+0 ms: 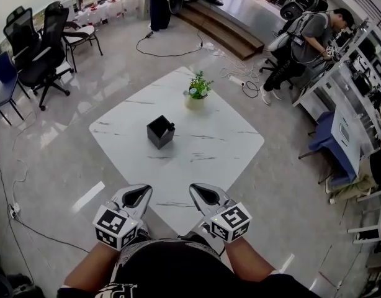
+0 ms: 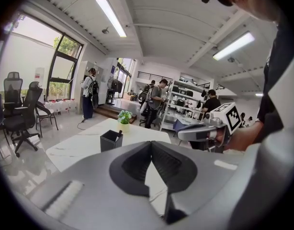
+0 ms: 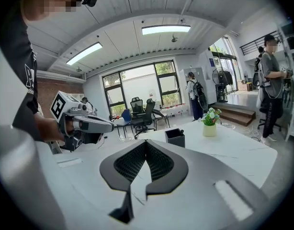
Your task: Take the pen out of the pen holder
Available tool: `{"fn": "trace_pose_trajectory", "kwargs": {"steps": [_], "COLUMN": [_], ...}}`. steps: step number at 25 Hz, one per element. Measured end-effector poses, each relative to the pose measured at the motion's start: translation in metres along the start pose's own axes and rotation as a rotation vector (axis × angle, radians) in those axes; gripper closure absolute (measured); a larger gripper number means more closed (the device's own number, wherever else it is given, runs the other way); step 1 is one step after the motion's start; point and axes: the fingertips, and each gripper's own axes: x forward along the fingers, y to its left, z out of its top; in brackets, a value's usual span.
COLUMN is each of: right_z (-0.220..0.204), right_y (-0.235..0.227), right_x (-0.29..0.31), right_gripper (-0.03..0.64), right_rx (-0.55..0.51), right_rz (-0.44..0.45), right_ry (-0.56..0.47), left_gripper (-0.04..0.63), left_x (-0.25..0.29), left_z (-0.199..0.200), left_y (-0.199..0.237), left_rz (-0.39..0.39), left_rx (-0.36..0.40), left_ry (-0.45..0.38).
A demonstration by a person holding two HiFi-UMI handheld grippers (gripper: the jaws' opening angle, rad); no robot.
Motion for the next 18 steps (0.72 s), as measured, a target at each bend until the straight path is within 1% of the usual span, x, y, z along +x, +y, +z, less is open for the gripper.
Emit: {"fn": "trace_pose_trajectory", "kwargs": {"steps": [8, 12, 18], "right_z": [0.0054, 0.008, 0.0062], "right_y": [-0.0004, 0.0026, 0.0036], "right_x": [0.002, 0.0035, 0.0056], "right_gripper": [0.615, 0.614, 0.572], "right_rx": [-0.008, -0.012, -0.023], "right_rz": [-0.006, 0.01, 0.014], "right_ry": [-0.024, -0.038, -0.03], "left_gripper": [0.538, 0.538, 0.538], "left_x": [-0.0002, 0.0007, 0.0026], "left_z": [-0.0002, -0.0009, -0.002], "left_y": [0.002, 0.0003, -0.0005], "left_rz": [-0.003, -0.009, -0.009], "left_rx": [0.005, 0.008, 0.004], "left_ry": [0.001, 0.008, 0.011]}}
